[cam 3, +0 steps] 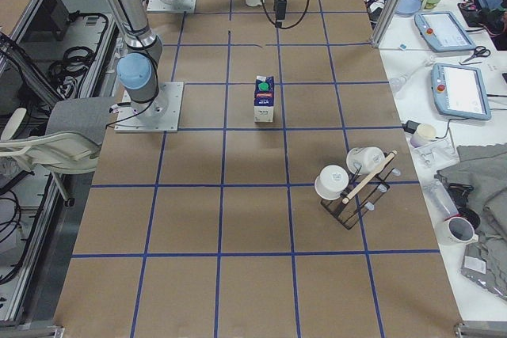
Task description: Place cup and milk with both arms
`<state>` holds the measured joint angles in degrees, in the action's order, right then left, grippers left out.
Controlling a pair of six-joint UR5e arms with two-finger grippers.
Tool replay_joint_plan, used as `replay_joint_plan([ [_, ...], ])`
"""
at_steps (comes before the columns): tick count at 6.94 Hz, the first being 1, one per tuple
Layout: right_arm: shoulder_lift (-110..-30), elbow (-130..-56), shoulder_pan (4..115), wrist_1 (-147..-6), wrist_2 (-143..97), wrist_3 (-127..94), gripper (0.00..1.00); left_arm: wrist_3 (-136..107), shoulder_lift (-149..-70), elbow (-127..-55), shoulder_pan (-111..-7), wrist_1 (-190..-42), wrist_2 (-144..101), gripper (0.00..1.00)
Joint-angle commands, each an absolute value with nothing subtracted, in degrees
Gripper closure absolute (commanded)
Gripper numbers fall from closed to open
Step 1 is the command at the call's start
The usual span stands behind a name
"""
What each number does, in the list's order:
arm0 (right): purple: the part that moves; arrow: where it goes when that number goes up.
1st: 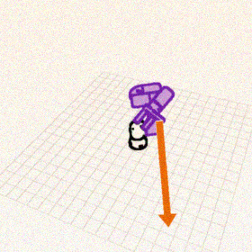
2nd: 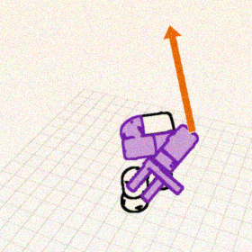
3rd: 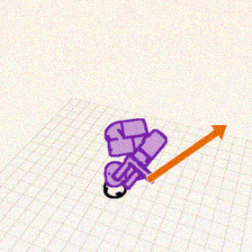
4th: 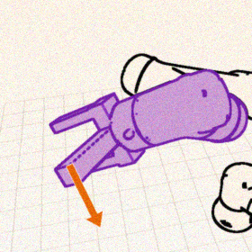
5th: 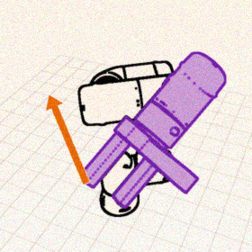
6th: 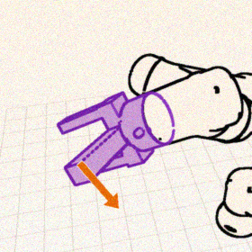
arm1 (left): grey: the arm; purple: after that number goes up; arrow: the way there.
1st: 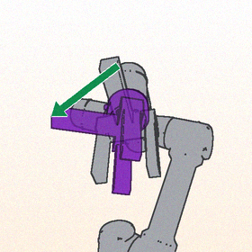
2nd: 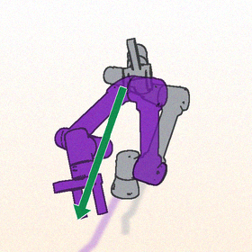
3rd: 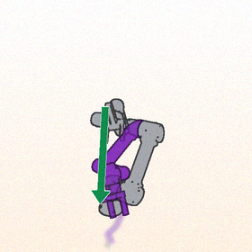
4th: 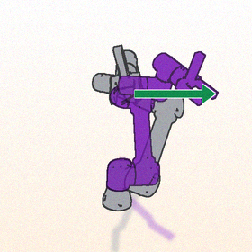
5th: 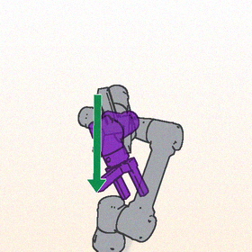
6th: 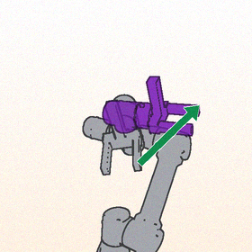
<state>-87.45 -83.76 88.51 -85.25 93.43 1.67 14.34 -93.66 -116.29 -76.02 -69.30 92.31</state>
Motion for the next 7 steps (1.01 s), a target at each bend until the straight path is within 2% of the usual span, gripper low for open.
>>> replay_joint_plan([
  [1,-87.45,-83.76,88.59,-85.25,93.43,1.67,0.0,14.33,-95.27,-119.52,-74.28,-65.4,92.37,0.05],
  [2,-87.45,-83.76,88.59,-85.25,93.43,1.67,0.0,14.33,-96.14,-119.44,-74.09,-63.48,92.46,0.27],
  [3,-87.45,-83.76,88.51,-85.25,93.34,1.67,0.0,13.98,-96.85,-119.79,-74.09,-63.11,92.11,0.68],
  [4,-87.45,-83.76,88.51,-85.17,93.43,1.67,0.0,11.89,-97.03,-119.88,-74.09,-63.02,90.37,0.91],
  [7,-87.45,-83.76,88.51,-85.25,93.43,1.67,0.0,7.16,-96.42,-119.09,-75.48,-62.49,90.7,0.97],
])
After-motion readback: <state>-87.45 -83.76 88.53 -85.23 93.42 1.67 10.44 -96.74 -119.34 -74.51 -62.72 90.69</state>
